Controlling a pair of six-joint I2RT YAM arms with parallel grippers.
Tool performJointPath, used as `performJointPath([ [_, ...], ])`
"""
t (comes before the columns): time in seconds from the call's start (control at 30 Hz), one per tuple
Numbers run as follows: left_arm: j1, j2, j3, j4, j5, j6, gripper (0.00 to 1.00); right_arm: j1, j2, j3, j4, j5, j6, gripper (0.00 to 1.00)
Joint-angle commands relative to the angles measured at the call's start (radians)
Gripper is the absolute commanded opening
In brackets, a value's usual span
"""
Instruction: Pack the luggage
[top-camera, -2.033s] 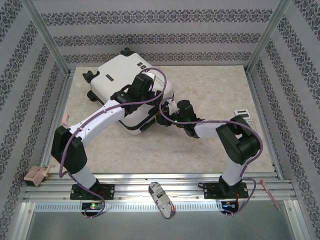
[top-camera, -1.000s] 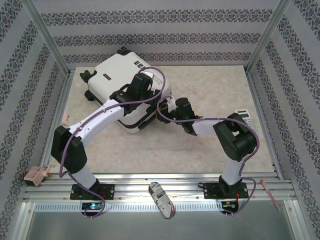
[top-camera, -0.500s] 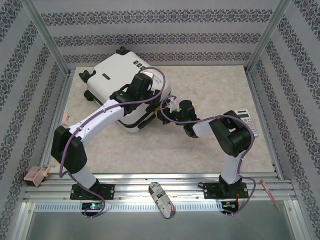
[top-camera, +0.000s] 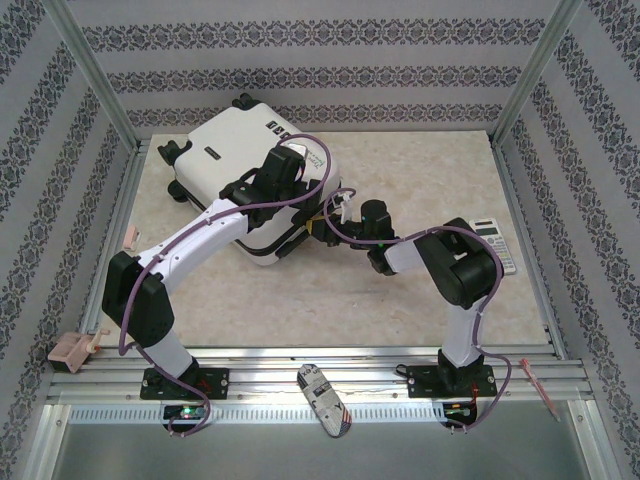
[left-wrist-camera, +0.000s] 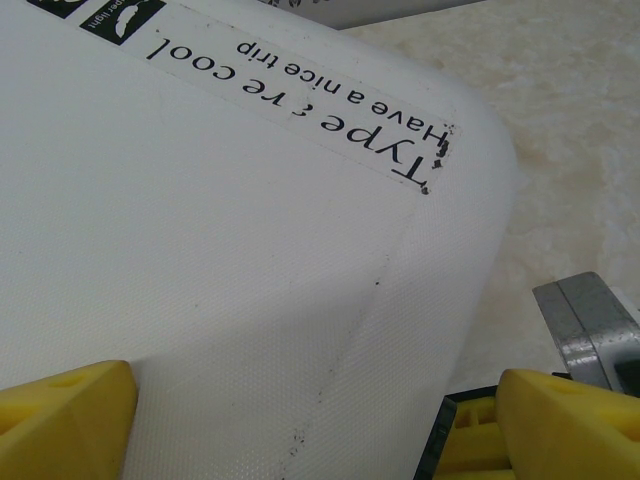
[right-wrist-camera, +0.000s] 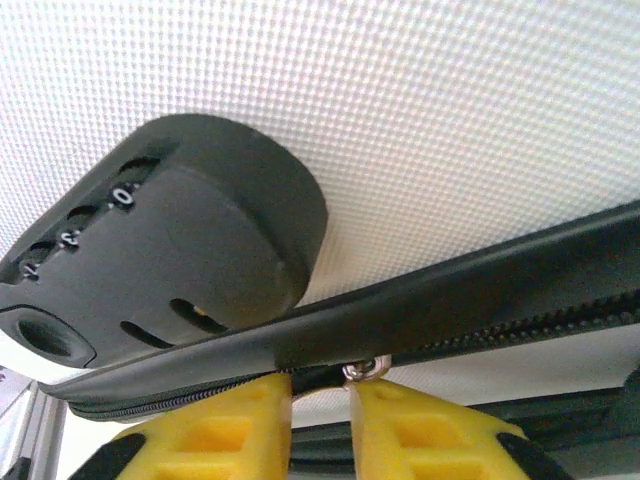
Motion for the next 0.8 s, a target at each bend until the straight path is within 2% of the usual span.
performJointPath([
  [0.0, -0.009, 0.034, -0.012, -0.129, 0.061, -0.042, 0.92, 0.01, 0.016, 0.04, 0.068, -0.007, 0.034, 0.26],
  [0.37, -0.009, 0.033, -0.011, -0.13, 0.057, -0.041, 0.92, 0.031, 0.036, 0.037, 0.072, 0.032, 0.107, 0.24],
  [0.57, -0.009, 0.027, -0.015, -0.13, 0.054, -0.043, 0.92, 0.036, 0.065, 0.028, 0.144, 0.022, 0.186, 0.13],
  [0.6, -0.009, 0.027, -0.014, -0.13, 0.054, -0.043, 0.92, 0.036, 0.072, 0.027, 0.157, 0.023, 0.208, 0.13],
  [0.67, -0.009, 0.027, -0.016, -0.129, 0.054, -0.043, 0.92, 0.036, 0.086, 0.025, 0.176, 0.045, 0.263, 0.22],
  [0.77, -0.009, 0.027, -0.016, -0.13, 0.056, -0.044, 0.92, 0.036, 0.12, 0.018, 0.247, 0.061, 0.353, 0.23],
])
